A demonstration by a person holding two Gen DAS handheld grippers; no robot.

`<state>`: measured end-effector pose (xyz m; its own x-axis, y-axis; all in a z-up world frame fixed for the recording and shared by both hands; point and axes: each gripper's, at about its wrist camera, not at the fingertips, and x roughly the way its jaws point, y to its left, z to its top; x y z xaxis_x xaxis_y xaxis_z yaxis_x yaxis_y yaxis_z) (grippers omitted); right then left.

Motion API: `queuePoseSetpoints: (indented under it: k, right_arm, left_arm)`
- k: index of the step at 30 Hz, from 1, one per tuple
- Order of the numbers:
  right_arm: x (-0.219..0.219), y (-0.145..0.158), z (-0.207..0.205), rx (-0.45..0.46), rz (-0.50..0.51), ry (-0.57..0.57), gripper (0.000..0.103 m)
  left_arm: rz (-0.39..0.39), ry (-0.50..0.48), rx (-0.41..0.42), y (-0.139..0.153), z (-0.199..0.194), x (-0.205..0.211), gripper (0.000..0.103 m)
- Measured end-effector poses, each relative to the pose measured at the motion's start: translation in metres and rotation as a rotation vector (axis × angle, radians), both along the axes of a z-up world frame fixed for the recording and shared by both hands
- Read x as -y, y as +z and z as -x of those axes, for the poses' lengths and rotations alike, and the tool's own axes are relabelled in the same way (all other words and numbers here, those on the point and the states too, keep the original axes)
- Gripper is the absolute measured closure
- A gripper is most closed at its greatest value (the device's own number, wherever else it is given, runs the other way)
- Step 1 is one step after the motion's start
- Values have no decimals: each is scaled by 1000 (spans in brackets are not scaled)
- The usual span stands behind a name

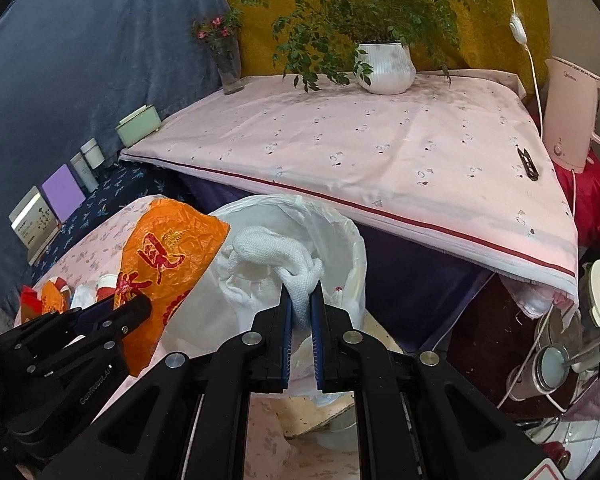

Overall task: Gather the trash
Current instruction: 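Carry the orange bag and white tissue over the bin and release both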

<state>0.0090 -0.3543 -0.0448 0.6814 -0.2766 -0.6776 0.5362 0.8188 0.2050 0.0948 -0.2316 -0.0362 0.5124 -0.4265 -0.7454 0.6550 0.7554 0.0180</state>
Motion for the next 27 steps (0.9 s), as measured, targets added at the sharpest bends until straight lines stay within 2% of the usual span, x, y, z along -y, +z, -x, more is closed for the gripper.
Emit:
queuePoseSetpoints:
  k: [3,5,6,7,10,19,27]
  right_arm:
    - [6,-4,-1,-8,-3,-17,94]
    - [10,-6,-2,-11,-4,-26,94]
    - [12,-7,-2,-13,-5,-30,94]
    - [13,-8,-3,-14,-6,-32,94]
    - [13,-8,-7,-16,-4,-32,93]
    - [6,-7,-32,-11,7,5,92]
    - [-5,-9,-61,-18,28,43,87]
  left_arm:
    - [0,-9,-9,-4,-5,7,77]
    - [1,-7,-11,-6,-9,10,64]
    - [2,-4,-9,-6,-10,11,52]
    - [4,-1,-1,-6,-11,10,43]
    - [6,11,15,-4,-13,8,33]
    - [7,84,9,-3,-24,-15,31]
    - [2,167,11,-3,-34,-44,31]
